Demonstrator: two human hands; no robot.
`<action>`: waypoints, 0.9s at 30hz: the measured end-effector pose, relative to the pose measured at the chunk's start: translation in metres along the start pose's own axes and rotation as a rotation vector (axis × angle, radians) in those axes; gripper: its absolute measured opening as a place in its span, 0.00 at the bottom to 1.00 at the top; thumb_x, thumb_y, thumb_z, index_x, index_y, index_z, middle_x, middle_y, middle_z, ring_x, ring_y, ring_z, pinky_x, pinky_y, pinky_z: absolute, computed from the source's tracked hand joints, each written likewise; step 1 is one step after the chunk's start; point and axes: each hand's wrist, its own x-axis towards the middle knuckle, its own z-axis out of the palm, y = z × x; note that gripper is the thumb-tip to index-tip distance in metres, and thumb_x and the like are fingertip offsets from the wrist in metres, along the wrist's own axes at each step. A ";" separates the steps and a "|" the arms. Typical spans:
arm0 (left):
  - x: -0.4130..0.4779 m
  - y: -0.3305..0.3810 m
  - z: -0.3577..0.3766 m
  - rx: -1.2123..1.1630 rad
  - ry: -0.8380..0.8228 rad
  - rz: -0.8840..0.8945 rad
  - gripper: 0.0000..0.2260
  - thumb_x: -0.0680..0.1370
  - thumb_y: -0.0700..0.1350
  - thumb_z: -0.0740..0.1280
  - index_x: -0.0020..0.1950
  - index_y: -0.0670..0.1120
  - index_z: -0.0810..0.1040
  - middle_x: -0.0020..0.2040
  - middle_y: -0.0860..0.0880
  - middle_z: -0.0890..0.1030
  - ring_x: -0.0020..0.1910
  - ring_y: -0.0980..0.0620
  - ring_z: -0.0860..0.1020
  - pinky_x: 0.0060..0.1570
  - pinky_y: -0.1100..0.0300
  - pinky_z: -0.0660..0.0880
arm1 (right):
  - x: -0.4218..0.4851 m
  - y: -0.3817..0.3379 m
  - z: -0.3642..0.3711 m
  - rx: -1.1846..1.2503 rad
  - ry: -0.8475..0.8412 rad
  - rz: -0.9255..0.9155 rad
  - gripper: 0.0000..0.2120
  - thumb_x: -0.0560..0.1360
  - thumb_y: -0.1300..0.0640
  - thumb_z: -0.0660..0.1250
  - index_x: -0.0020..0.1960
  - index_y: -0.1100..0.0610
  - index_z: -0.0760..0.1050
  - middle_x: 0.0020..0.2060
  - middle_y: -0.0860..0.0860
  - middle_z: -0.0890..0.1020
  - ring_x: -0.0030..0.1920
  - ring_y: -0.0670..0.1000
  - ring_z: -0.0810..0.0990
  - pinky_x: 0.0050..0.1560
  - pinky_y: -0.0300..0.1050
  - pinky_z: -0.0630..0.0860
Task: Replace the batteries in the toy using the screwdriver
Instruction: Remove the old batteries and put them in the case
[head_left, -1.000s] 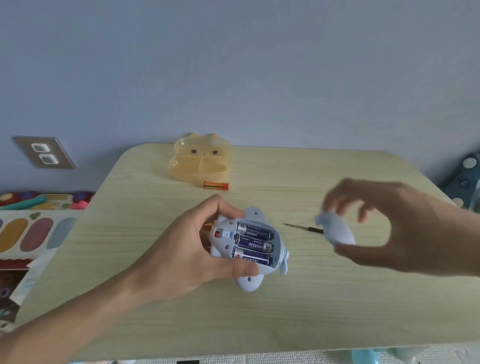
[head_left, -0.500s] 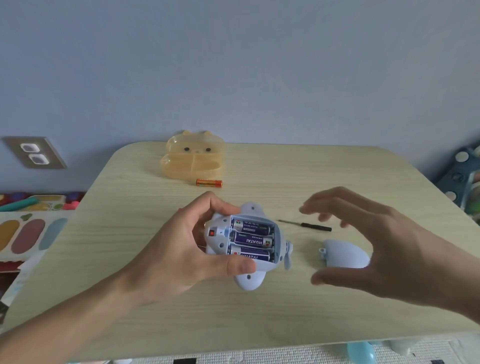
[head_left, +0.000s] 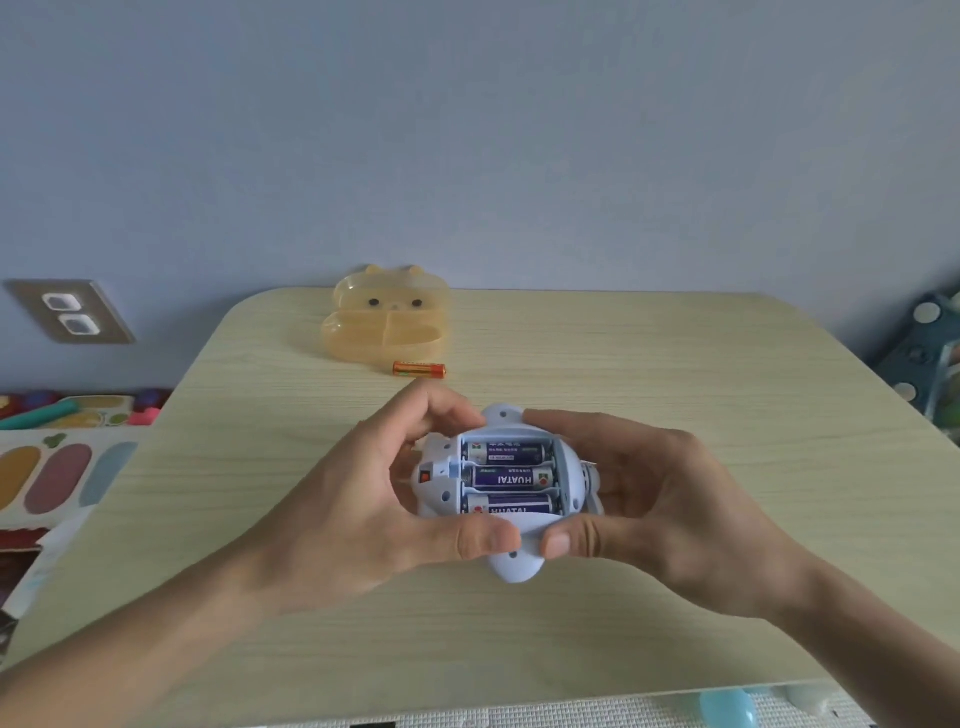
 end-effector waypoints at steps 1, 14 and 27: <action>0.000 0.003 -0.004 0.139 -0.005 0.026 0.27 0.66 0.55 0.85 0.60 0.56 0.76 0.57 0.51 0.86 0.56 0.50 0.86 0.56 0.52 0.82 | 0.000 0.001 0.000 0.013 0.003 0.018 0.35 0.66 0.61 0.81 0.71 0.52 0.77 0.61 0.49 0.87 0.58 0.56 0.88 0.60 0.60 0.83; 0.027 0.023 -0.007 0.839 -0.307 0.223 0.23 0.70 0.70 0.73 0.61 0.66 0.74 0.58 0.64 0.64 0.48 0.61 0.76 0.45 0.60 0.77 | 0.002 0.002 0.006 0.000 -0.029 0.098 0.29 0.68 0.64 0.81 0.66 0.47 0.82 0.54 0.52 0.90 0.52 0.56 0.90 0.59 0.52 0.85; 0.037 0.014 -0.007 0.658 -0.335 0.300 0.23 0.68 0.65 0.79 0.51 0.60 0.70 0.54 0.60 0.69 0.41 0.50 0.81 0.38 0.53 0.78 | 0.005 0.005 0.009 0.034 -0.050 0.109 0.25 0.69 0.67 0.80 0.64 0.53 0.84 0.55 0.54 0.90 0.53 0.58 0.90 0.57 0.50 0.85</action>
